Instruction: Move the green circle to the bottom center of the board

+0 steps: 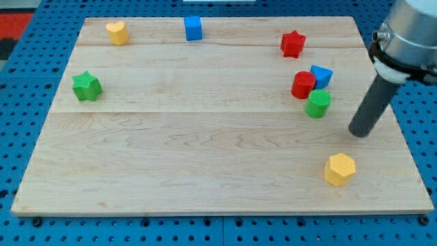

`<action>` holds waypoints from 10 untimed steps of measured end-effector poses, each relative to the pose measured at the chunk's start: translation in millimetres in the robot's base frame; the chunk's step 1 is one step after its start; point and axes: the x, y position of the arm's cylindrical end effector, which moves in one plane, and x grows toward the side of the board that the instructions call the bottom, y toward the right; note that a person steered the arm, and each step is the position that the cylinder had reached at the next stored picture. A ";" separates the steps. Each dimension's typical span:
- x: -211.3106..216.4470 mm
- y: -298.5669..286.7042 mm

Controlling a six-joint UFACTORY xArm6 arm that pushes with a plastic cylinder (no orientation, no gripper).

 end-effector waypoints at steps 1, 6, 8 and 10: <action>-31.5 -4.3; -114.1 -207.4; -71.8 -221.0; -1.6 -235.2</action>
